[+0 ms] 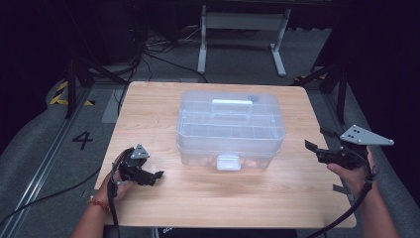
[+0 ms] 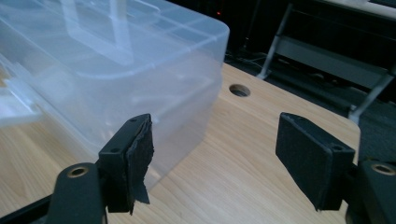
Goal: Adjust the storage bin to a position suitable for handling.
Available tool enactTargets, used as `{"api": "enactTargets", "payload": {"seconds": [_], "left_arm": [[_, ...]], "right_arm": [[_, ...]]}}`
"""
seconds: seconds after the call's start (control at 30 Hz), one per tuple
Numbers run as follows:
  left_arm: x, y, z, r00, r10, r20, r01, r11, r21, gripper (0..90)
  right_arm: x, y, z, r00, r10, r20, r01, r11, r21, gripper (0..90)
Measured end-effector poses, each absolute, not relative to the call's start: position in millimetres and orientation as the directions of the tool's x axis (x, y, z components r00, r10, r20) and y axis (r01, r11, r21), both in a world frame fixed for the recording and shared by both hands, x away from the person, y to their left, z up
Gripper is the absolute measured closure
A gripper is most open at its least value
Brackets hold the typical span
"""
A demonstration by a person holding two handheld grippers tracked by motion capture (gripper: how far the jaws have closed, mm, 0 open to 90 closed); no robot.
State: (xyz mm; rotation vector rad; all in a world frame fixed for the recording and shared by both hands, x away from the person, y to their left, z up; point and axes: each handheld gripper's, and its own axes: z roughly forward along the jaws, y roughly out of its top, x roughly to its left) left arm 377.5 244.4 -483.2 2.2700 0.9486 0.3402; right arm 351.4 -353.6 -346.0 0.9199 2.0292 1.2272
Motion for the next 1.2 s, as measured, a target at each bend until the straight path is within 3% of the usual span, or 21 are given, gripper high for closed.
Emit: {"api": "enactTargets", "payload": {"seconds": [0.63,1.2], "left_arm": [[377,244,-483,0.701,0.713,-0.008,0.544,-0.527,0.653,0.4],[377,244,-483,0.701,0.713,-0.009,0.544,-0.526,0.654,0.4]], "right_arm": [[382,-294,-317,-0.677,0.711,-0.189,0.188,0.415,0.89,32.7],[421,-230,-300,-0.745,0.62,-0.246,0.154,0.518,0.841,45.7]]}}
